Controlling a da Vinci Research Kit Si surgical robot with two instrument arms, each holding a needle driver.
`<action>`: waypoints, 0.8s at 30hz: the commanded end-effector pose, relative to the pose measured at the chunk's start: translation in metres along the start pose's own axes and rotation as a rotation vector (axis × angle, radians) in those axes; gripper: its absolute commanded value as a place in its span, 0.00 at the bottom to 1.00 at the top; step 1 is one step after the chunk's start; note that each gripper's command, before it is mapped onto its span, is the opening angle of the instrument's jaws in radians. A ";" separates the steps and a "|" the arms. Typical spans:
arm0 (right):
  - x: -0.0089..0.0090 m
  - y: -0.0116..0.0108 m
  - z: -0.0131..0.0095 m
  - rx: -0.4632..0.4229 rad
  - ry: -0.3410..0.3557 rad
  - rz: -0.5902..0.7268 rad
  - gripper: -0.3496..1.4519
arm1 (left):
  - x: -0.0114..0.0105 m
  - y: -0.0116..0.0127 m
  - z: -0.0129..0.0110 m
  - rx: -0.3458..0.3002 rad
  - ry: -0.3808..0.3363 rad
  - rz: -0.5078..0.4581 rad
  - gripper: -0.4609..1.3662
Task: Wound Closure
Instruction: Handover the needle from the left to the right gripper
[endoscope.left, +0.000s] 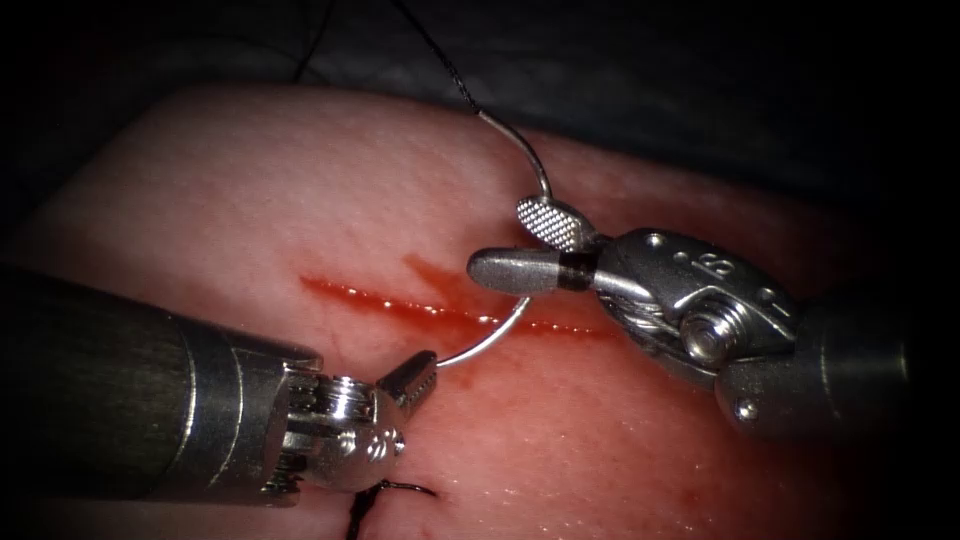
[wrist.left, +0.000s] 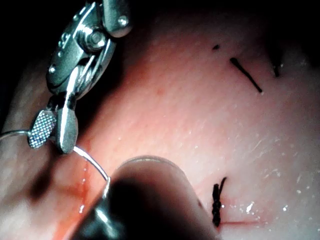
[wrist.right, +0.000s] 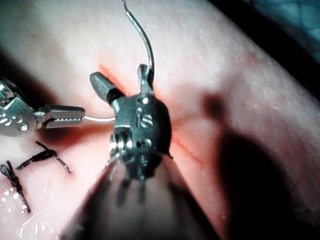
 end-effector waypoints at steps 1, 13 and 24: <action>0.0001 -0.0001 -0.0001 0.000 0.000 -0.006 0.65 | 0.0000 0.0000 0.0000 -0.005 -0.001 -0.001 0.06; 0.0002 -0.0013 -0.0008 0.008 -0.001 0.000 0.66 | 0.0003 -0.0001 0.0002 0.052 -0.089 -0.046 0.06; 0.0010 -0.0024 -0.0023 -0.024 -0.016 -0.066 0.66 | 0.0011 -0.0001 0.0006 0.140 -0.253 -0.116 0.06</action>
